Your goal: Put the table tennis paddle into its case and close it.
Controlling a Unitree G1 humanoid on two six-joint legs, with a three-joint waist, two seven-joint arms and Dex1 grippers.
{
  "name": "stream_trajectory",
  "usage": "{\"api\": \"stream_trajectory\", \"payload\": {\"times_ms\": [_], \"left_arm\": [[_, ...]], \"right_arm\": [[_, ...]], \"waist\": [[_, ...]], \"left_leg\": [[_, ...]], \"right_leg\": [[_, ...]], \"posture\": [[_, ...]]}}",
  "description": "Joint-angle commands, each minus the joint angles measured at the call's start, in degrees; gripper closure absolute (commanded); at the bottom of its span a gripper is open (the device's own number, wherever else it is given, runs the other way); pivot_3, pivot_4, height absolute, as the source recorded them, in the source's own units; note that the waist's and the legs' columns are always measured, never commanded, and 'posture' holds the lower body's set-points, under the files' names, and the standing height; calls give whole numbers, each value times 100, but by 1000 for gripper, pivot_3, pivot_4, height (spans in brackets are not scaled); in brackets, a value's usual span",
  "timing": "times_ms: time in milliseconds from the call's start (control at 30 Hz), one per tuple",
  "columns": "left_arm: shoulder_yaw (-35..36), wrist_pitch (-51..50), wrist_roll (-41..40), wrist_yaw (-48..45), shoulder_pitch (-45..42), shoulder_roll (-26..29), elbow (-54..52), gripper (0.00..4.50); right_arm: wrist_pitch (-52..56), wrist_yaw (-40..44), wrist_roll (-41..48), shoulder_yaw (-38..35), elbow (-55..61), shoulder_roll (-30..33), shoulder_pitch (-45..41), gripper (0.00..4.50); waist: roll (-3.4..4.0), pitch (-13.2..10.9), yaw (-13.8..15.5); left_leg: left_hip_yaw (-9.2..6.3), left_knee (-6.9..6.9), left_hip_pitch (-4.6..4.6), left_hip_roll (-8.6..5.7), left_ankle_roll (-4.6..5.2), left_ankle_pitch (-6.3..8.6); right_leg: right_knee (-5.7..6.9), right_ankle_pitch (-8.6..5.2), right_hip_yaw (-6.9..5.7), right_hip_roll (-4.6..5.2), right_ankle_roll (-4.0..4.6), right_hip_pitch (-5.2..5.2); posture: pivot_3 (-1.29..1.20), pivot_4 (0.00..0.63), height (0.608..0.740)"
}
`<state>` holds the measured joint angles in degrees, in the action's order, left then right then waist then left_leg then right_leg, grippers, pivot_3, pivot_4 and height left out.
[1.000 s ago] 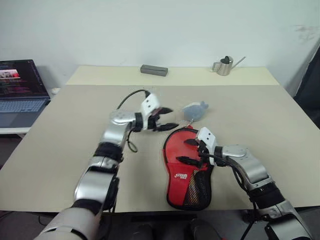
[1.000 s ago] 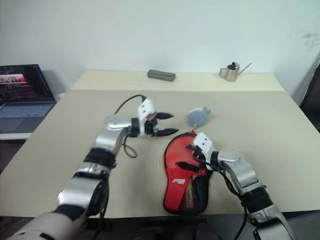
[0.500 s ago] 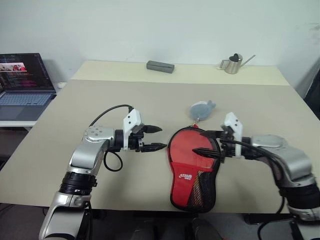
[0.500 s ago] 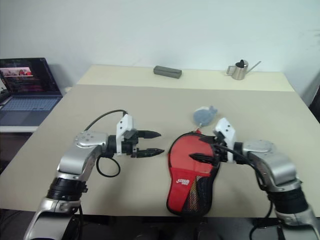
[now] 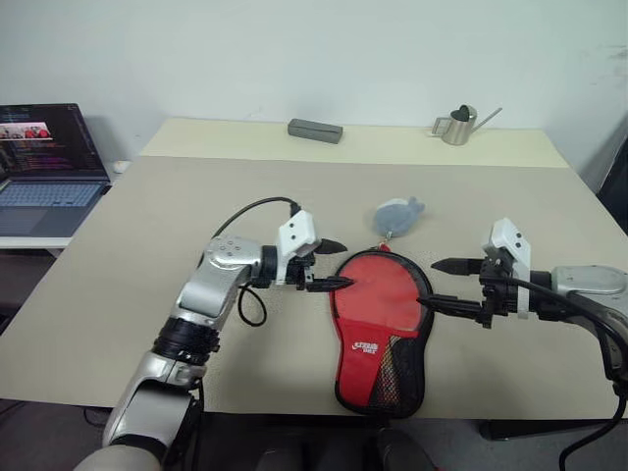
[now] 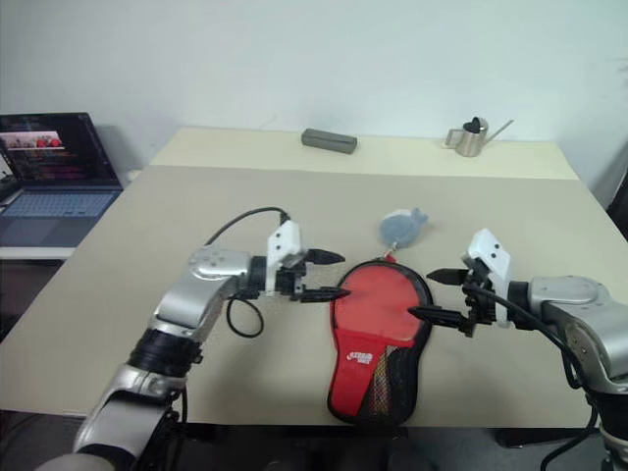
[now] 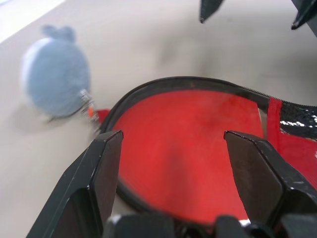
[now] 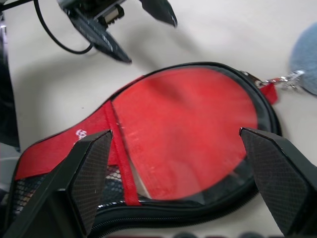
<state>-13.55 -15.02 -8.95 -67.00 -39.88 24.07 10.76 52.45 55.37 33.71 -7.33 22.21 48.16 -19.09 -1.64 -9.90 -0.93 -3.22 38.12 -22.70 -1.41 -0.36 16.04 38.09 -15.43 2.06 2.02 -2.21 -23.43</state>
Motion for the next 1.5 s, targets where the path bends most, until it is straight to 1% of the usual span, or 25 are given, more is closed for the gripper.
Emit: {"api": "stream_trajectory", "payload": {"times_ms": [33,167,400,533,667,733,833,867,933,1000,1067,1133,1233,1500], "left_arm": [[-313,328,191,-28,-226,-193,174,963],[-554,500,427,116,-297,-419,532,963],[-692,839,810,513,-386,-763,1350,963],[-808,922,947,476,-286,-813,1479,963],[-840,1037,1017,462,-242,-794,1593,963],[-871,1094,1046,415,-240,-769,1667,963],[-829,1149,1025,440,-282,-807,1790,963],[-752,1003,885,361,-314,-844,1754,963],[-644,701,595,114,-346,-877,1568,589],[-621,542,450,-75,-336,-863,1384,38],[-569,333,304,-203,-333,-849,1190,14],[-579,370,348,-204,-356,-816,1177,14],[-696,668,632,0,-380,-825,1415,14],[-1130,1357,1269,152,-318,-819,2191,14]], "right_arm": [[-68,-53,91,-294,-9,196,-111,0],[-210,-156,0,-343,-267,294,-307,0],[-446,-262,-139,-308,-463,396,-486,0],[-574,-307,-232,-207,-764,394,-723,0],[-719,-179,-330,-98,-985,457,-864,0],[-831,-133,-449,57,-1268,394,-1111,0],[-1037,-65,-617,257,-1660,305,-1401,0],[-1075,-29,-644,297,-1713,287,-1450,0],[-1075,10,-606,321,-1693,255,-1460,0],[-1078,20,-587,331,-1645,238,-1421,0],[-1093,26,-597,346,-1607,219,-1353,0],[-1101,15,-608,347,-1593,198,-1316,0],[-1100,-17,-605,330,-1583,178,-1300,0],[-1219,-37,-720,379,-1807,126,-1475,0]], "waist": [[0,0,5],[1,0,-1],[1,0,15],[2,1,30],[3,2,47],[6,3,45],[7,4,46],[7,4,49],[7,4,55],[7,4,55],[7,4,58],[7,4,63],[7,4,63],[13,10,82]], "left_leg": [[-1,0,0,0,0,0],[4,0,3,0,1,-1],[4,2,1,0,2,-1],[5,3,1,1,2,-1],[6,4,3,1,2,-1],[8,4,4,1,2,-1],[18,3,21,1,2,-2],[15,3,23,1,3,-2],[14,4,23,2,3,-2],[15,4,19,2,3,-2],[15,5,13,1,3,-2],[12,8,8,1,3,-2],[13,8,12,2,3,-2],[13,11,17,1,3,-2]], "right_leg": [[0,0,0,0,0,0],[2,0,4,-2,0,0],[3,0,4,-3,0,0],[4,0,4,-3,0,0],[5,1,5,-3,0,0],[6,1,7,-3,0,0],[11,1,8,-3,0,8],[11,1,8,-4,0,13],[9,1,8,-4,0,14],[8,1,8,-5,0,12],[7,1,8,-4,0,9],[6,1,7,-4,0,7],[9,1,9,-4,0,7],[9,1,8,-3,0,13]], "posture": [[0,150,740],[0,150,740],[0,150,740],[0,150,740],[0,150,740],[0,150,740],[0,150,740],[0,150,740],[0,150,740],[0,150,740],[0,150,740],[0,150,740],[0,150,740],[0,150,740]]}}
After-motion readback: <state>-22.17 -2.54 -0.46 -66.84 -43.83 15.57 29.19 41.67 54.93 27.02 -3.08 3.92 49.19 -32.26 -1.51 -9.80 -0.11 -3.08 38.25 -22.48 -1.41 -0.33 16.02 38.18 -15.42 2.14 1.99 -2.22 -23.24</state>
